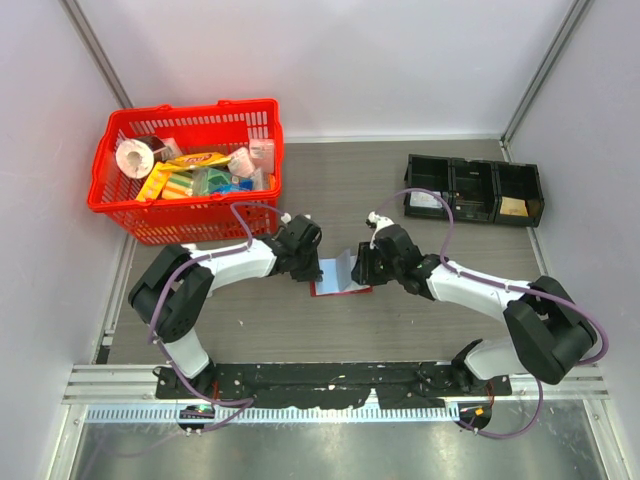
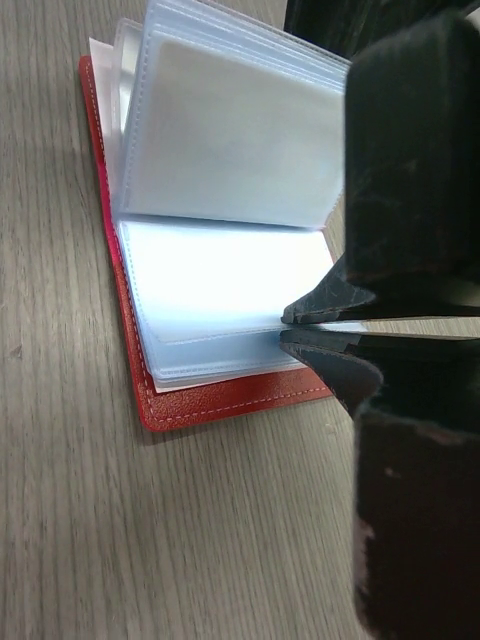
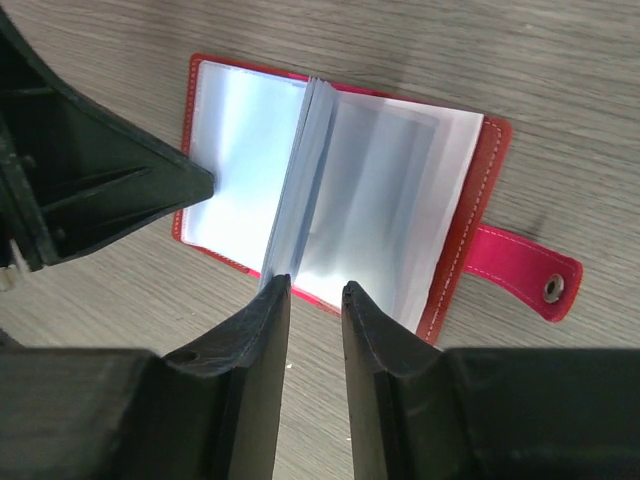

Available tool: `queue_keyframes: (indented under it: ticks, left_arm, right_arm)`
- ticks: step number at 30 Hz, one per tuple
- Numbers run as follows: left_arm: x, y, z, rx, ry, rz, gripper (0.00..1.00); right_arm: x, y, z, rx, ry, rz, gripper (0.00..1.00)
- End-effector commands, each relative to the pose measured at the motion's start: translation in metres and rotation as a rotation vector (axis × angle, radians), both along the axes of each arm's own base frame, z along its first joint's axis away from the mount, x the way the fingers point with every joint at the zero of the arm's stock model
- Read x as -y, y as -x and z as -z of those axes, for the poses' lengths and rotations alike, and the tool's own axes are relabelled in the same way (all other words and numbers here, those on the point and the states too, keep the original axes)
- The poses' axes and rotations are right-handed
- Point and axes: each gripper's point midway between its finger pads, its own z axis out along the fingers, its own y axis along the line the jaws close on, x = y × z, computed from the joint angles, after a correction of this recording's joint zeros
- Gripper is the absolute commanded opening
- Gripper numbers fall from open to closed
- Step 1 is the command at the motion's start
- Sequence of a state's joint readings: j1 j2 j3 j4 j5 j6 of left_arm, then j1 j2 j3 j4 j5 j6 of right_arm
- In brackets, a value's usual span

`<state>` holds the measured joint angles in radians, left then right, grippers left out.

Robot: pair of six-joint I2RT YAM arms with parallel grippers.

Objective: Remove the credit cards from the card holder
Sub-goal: Remove the credit card from the card holder.

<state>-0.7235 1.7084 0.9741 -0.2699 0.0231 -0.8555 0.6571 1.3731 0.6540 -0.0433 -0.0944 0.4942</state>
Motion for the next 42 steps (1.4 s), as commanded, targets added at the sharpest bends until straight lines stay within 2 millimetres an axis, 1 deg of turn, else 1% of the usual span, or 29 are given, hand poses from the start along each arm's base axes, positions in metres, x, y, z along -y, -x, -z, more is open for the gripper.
queue_keyframes:
  ticks: [1, 7, 10, 13, 21, 25, 28, 32, 34, 36, 37, 40, 42]
  left_arm:
    - [-0.012, -0.003, 0.004, 0.026, -0.061, 0.007, 0.09]
    - [-0.012, -0.004, 0.001, 0.039, -0.055, 0.007, 0.09]
    - [-0.013, -0.003, 0.001, 0.038, -0.053, 0.007, 0.09]
    - [-0.012, -0.001, 0.002, 0.035, -0.05, 0.01, 0.09]
    - [-0.013, -0.002, -0.001, 0.045, -0.046, 0.007, 0.08]
    - [-0.014, -0.003, -0.005, 0.054, -0.046, 0.002, 0.08]
    - [-0.017, -0.005, -0.013, 0.075, -0.05, -0.006, 0.1]
    - [-0.027, -0.008, -0.029, 0.116, -0.075, -0.037, 0.24]
    - [-0.034, -0.011, -0.038, 0.145, -0.092, -0.069, 0.37]
    - [-0.041, -0.013, -0.047, 0.166, -0.104, -0.093, 0.47]
    - [-0.042, -0.013, -0.051, 0.174, -0.1, -0.103, 0.5]
    - [-0.035, -0.015, -0.061, 0.185, -0.058, -0.107, 0.53]
    - [-0.025, -0.015, -0.066, 0.181, -0.01, -0.094, 0.55]
  right_arm:
    - [-0.017, -0.009, -0.019, 0.053, -0.092, -0.049, 0.34]
    - [-0.027, -0.013, -0.036, 0.055, -0.212, -0.074, 0.38]
    - [-0.026, -0.015, -0.031, 0.028, -0.234, -0.064, 0.39]
    - [-0.031, -0.017, -0.032, 0.009, -0.294, -0.065, 0.4]
    - [-0.031, -0.021, -0.02, -0.028, -0.283, -0.05, 0.4]
    - [-0.034, -0.021, -0.023, -0.033, -0.289, -0.06, 0.41]
    - [-0.031, -0.022, -0.018, -0.036, -0.27, -0.046, 0.41]
    - [-0.028, -0.022, -0.009, -0.052, -0.25, -0.03, 0.41]
    - [-0.026, -0.021, -0.005, -0.058, -0.238, -0.025, 0.41]
    - [-0.023, -0.021, -0.001, -0.061, -0.224, -0.017, 0.41]
    - [-0.021, -0.021, 0.003, -0.063, -0.209, -0.009, 0.4]
    - [-0.016, -0.02, 0.012, -0.078, -0.177, 0.0, 0.38]
    - [-0.014, -0.019, 0.016, -0.084, -0.165, 0.004, 0.36]
